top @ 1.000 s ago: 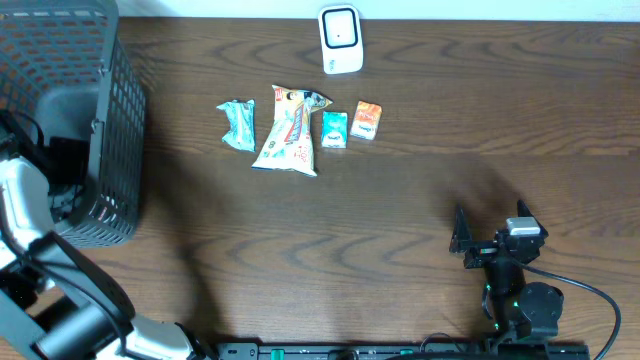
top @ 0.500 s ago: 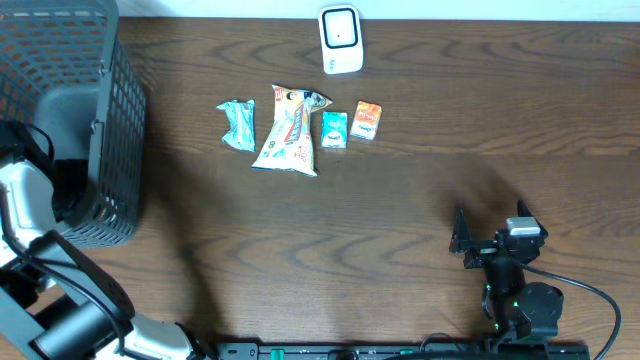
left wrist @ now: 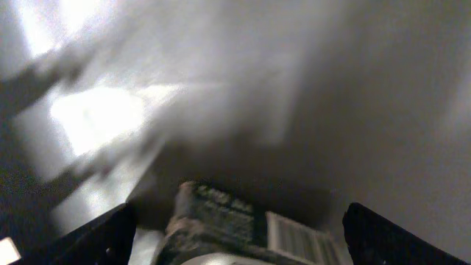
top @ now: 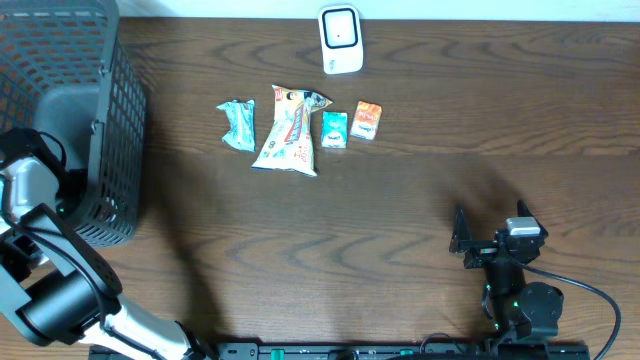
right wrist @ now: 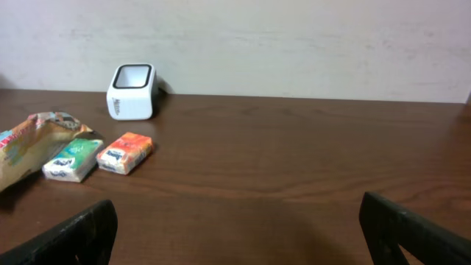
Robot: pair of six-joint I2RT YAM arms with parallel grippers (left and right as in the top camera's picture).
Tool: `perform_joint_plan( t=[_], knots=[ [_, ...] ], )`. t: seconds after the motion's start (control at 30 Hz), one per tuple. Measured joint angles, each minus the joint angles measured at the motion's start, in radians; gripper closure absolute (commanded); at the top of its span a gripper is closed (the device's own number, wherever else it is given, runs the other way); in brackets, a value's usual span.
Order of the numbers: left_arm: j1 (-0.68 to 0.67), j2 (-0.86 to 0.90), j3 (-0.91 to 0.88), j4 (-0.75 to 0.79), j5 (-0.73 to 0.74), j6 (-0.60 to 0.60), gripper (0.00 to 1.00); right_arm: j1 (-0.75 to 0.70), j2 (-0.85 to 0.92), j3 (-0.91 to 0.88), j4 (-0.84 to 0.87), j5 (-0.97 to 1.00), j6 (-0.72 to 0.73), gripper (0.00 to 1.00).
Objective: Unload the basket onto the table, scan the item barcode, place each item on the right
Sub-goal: 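Reach the left gripper into the basket and grasp the green ointment tin, then lift the ointment tin out and place it below the orange pack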
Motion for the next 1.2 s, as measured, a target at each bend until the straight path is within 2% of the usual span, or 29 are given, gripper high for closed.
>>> perform_joint_plan(
  t=[0.1,0.33,0.37,0.43,0.7,0.8,0.9,1.03,1.2],
  knots=[
    [0.0,0.0,0.001,0.029,0.026,0.037,0.21,0.0,0.0,0.0,0.0,0.0,0.0,0.01],
    [0.002,-0.001,0.002,0.059,0.093,0.082,0.25,0.0,0.0,0.0,0.0,0.0,0.0,0.01],
    [0.002,-0.001,0.002,0.059,0.098,0.085,0.23,0.0,0.0,0.0,0.0,0.0,0.0,0.01],
    [0.002,-0.001,0.002,0.059,0.105,0.09,0.03,0.0,0.0,0.0,0.0,0.0,0.0,0.01],
    [0.0,-0.001,0.009,0.034,0.127,0.105,0.01,0.0,0.0,0.0,0.0,0.0,0.0,0.01],
    [0.0,-0.001,0.01,0.01,0.13,0.111,0.17,0.0,0.0,0.0,0.0,0.0,0.0,0.01],
    [0.0,-0.001,0.009,-0.009,0.13,0.132,0.2,0.0,0.0,0.0,0.0,0.0,0.0,0.01],
    [0.001,0.0,0.008,-0.01,0.131,0.159,0.33,0.0,0.0,0.0,0.0,0.0,0.0,0.01],
    [0.001,0.001,0.008,-0.01,0.131,0.178,0.39,0.0,0.0,0.0,0.0,0.0,0.0,0.01]
  ],
)
